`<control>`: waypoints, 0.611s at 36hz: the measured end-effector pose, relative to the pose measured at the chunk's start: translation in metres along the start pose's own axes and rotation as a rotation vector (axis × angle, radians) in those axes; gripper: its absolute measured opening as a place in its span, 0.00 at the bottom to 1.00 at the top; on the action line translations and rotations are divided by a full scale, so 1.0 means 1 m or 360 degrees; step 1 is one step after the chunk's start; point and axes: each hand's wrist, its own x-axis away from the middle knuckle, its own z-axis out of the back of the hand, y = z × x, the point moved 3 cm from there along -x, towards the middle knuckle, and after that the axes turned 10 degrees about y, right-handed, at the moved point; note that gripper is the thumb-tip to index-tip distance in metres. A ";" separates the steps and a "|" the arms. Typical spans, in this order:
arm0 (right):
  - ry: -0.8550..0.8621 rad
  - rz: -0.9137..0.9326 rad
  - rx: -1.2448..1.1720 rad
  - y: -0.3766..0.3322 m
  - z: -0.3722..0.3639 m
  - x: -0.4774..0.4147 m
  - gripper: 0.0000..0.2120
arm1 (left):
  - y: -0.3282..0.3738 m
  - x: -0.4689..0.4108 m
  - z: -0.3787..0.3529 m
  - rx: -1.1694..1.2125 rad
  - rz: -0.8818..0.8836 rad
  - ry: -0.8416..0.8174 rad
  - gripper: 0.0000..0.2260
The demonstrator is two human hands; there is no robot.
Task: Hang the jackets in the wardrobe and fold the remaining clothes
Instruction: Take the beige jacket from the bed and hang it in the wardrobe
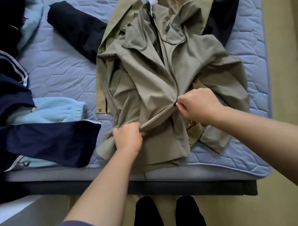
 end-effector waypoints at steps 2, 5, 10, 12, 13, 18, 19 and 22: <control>-0.0026 0.0015 -0.0044 -0.002 -0.004 0.003 0.13 | -0.003 0.001 -0.001 0.0004 0.0035 -0.0063 0.05; 0.0000 0.0009 -0.0058 -0.004 -0.006 0.005 0.14 | 0.023 -0.009 0.007 0.0148 -0.0095 -0.0064 0.09; 0.0058 0.0020 -0.0087 0.004 0.001 0.004 0.13 | 0.065 -0.022 0.027 0.0354 -0.0325 0.0265 0.09; 0.0032 0.0055 -0.0038 0.007 0.002 0.004 0.14 | 0.059 -0.023 0.024 0.0258 -0.0325 0.0268 0.08; 0.0025 0.0048 -0.0011 0.010 0.003 0.004 0.14 | 0.052 -0.023 0.020 0.0207 -0.0305 0.0250 0.08; 0.0034 0.0005 0.0015 0.019 0.003 0.005 0.15 | 0.012 -0.017 0.006 0.0073 -0.0125 0.0102 0.08; 0.0017 0.0018 -0.0009 0.017 0.001 0.006 0.15 | 0.010 -0.016 0.005 0.0089 -0.0110 0.0095 0.07; 0.0009 -0.0021 -0.0075 0.012 -0.002 0.006 0.14 | 0.031 -0.017 0.010 0.0233 -0.0205 0.0115 0.08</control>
